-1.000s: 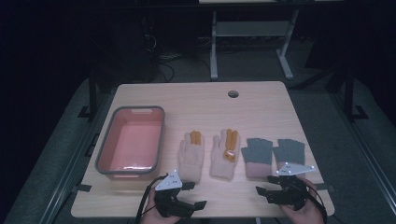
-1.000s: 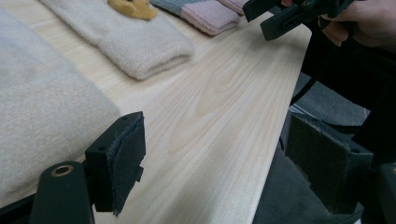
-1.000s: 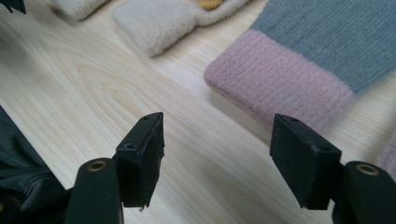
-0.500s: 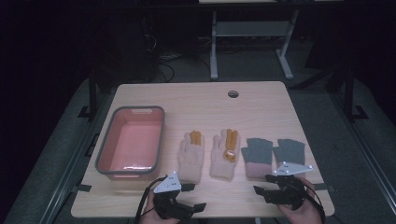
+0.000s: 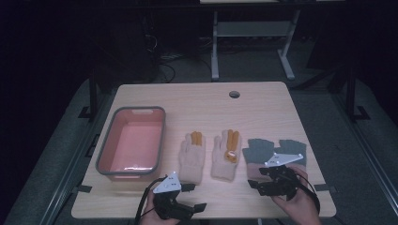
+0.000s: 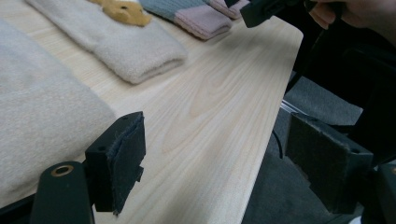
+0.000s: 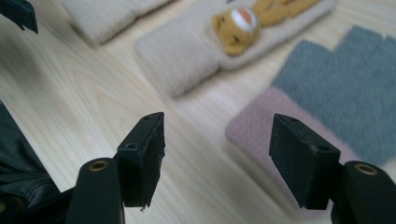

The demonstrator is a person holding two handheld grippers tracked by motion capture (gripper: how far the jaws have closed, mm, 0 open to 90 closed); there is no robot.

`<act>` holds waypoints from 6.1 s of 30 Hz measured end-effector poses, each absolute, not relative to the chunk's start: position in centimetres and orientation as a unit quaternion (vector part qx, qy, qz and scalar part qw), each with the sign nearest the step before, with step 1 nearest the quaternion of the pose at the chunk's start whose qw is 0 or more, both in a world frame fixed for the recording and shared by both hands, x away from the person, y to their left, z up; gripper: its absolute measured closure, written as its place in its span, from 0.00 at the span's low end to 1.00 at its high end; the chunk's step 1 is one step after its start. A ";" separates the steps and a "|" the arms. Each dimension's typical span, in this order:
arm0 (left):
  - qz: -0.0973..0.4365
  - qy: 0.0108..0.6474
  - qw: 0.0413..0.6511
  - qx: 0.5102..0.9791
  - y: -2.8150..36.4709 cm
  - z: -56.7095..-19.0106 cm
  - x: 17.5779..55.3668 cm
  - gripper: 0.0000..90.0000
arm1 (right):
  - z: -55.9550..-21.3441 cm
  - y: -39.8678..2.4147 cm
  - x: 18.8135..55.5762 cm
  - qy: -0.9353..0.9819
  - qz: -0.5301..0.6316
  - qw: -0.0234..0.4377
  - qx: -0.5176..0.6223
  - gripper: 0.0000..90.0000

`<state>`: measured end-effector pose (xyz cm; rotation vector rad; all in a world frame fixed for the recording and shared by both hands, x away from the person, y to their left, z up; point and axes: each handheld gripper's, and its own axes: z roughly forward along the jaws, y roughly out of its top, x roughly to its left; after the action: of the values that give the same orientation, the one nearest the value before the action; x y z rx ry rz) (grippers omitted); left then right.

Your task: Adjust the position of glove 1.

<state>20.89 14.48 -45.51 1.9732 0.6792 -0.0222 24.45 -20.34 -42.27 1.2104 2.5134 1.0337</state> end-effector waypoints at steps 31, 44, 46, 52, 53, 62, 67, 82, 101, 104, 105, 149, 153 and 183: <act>-0.015 0.282 0.512 0.811 14.7 -45.3 21.0 0.23 | -40.5 -12.2 34.5 0.897 0.255 0.043 0.359 0.43; -0.020 0.286 0.516 0.807 14.8 -45.3 21.0 0.23 | -44.0 -10.5 36.5 0.908 0.165 0.054 0.380 0.54; -0.021 0.286 0.516 0.807 14.8 -45.3 21.0 0.23 | -44.0 -10.6 36.7 0.906 0.167 0.050 0.385 0.57; -0.023 0.289 0.517 0.806 14.8 -45.4 21.0 0.23 | -44.1 -10.7 36.7 0.904 0.170 0.050 0.390 0.60; -0.022 0.290 0.518 0.804 14.9 -45.3 21.0 0.23 | -44.1 -10.7 36.7 0.904 0.170 0.052 0.389 0.61; -0.022 0.292 0.519 0.803 15.0 -45.4 21.1 0.23 | -43.7 -10.8 36.4 0.907 0.179 0.056 0.378 0.66; -0.017 0.295 0.523 0.799 15.1 -45.3 21.1 0.24 | -43.3 -11.1 36.3 0.906 0.191 0.049 0.375 0.67; -0.014 0.298 0.529 0.794 15.4 -45.1 20.9 0.24 | -40.1 -10.8 35.5 0.912 0.205 0.058 0.351 0.67; -0.011 0.295 0.535 0.791 15.3 -44.9 20.6 0.24 | -35.4 -5.8 33.8 0.929 0.237 0.071 0.276 0.67; -0.010 0.294 0.535 0.792 15.3 -44.9 20.5 0.24 | -35.3 -4.7 33.9 0.931 0.243 0.064 0.266 0.67; -0.010 0.294 0.534 0.793 15.3 -44.9 20.5 0.24 | -35.3 -4.3 33.9 0.931 0.245 0.060 0.263 0.67; -0.017 0.297 0.538 0.789 15.5 -44.8 20.4 0.24 | -41.2 -0.5 36.7 0.933 0.232 0.018 0.275 0.55; -0.017 0.296 0.538 0.789 15.4 -44.8 20.5 0.24 | -40.0 -0.3 36.7 0.924 0.260 0.031 0.277 0.53; -0.030 0.300 0.540 0.786 15.3 -44.9 20.5 0.24 | -42.5 0.2 36.9 0.953 0.210 0.052 0.214 0.58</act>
<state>20.47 15.34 -44.91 1.8677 0.7137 -0.0707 36.86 0.16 -42.48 0.6503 2.8975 0.6379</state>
